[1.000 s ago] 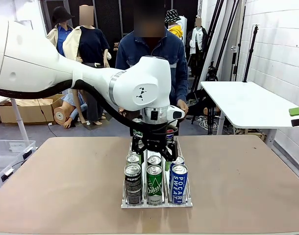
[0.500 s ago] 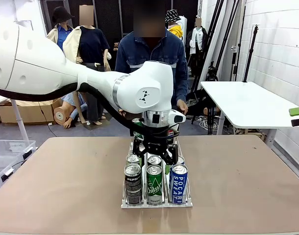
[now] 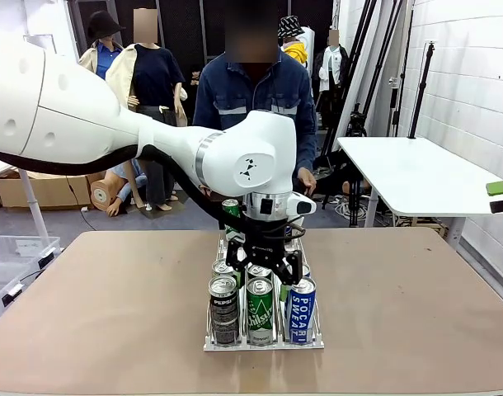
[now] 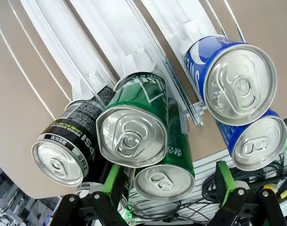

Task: Retrieve and hand over the desired beverage to the person.
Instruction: Pick up a can of the same type that the person held from the Automatic Can Dispenser.

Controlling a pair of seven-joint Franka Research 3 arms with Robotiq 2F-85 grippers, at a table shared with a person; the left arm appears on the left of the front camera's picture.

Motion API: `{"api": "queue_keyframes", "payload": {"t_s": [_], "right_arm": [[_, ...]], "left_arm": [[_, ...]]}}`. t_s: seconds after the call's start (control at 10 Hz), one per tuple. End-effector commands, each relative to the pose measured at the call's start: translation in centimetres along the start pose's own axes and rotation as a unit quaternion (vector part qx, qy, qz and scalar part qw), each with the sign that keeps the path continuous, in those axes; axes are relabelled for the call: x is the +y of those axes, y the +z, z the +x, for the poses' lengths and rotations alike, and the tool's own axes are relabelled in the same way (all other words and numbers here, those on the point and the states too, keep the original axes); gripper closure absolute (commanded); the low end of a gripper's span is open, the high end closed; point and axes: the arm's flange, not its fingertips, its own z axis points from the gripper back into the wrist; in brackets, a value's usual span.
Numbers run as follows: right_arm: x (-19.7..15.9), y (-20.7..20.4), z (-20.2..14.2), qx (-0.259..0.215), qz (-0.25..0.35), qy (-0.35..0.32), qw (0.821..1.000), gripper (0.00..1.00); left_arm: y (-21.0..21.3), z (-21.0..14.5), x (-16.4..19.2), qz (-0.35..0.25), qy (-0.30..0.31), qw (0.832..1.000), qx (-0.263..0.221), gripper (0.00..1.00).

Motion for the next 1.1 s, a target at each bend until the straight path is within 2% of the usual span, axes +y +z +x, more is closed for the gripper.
{"api": "queue_keyframes", "payload": {"t_s": [0.0,0.5,0.6,0.7,1.0], "right_arm": [[0.08,0.02,0.06,-0.002,0.003,-0.002,1.000,0.00],[0.08,0.02,0.06,-0.002,0.003,-0.002,1.000,0.00],[0.08,0.02,0.06,-0.002,0.003,-0.002,1.000,0.00],[0.08,0.02,0.06,-0.002,0.003,-0.002,1.000,0.00],[0.08,0.02,0.06,-0.002,0.003,-0.002,1.000,0.00]], "left_arm": [[-0.10,-0.01,-0.16,0.017,-0.002,1.000,-0.001,0.00],[-0.54,-0.16,-0.05,0.017,-0.006,1.000,-0.006,0.02],[-0.53,-0.16,-0.03,0.017,-0.006,1.000,-0.005,0.10],[-0.52,-0.09,0.02,0.016,-0.006,1.000,-0.004,0.24],[-0.57,-0.08,0.02,0.017,-0.004,1.000,-0.003,0.76]]}}
